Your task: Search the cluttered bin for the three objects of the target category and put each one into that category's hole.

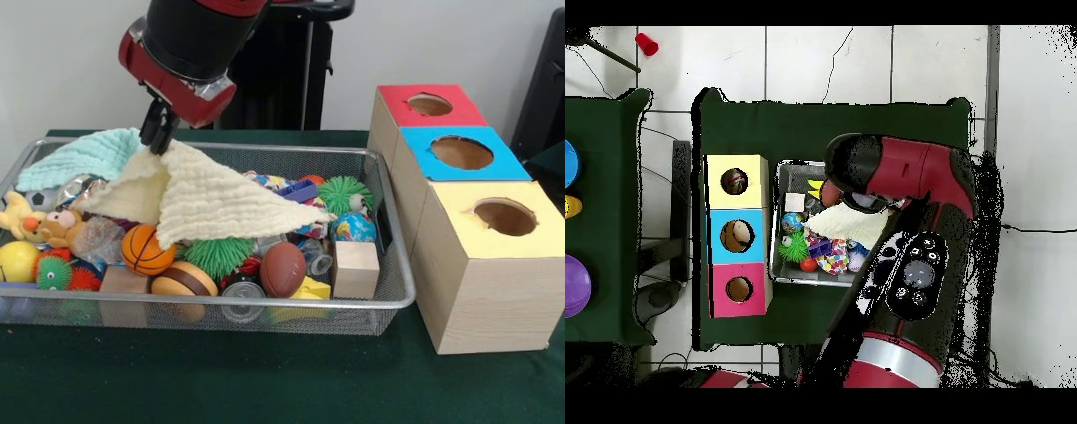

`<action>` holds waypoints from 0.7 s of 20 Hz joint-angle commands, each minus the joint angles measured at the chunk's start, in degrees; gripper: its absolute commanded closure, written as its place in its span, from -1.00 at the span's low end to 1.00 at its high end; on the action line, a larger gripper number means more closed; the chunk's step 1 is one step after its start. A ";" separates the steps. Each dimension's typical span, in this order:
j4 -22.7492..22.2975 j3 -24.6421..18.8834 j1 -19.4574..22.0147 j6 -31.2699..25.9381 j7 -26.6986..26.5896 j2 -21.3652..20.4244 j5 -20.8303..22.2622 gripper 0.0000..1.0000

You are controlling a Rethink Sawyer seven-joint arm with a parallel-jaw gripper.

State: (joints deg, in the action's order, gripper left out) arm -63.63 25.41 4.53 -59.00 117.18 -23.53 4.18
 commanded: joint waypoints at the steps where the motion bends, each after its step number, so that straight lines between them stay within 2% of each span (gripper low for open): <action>1: -5.56 -2.77 1.69 -0.18 2.15 1.44 2.81 1.00; 9: -6.47 -2.02 3.73 -2.47 1.33 1.79 3.02 1.00; 14: -6.87 -0.86 4.92 -1.38 -0.10 0.24 4.36 1.00</action>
State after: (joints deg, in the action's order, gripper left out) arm -64.71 26.04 7.40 -59.00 117.18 -23.57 4.82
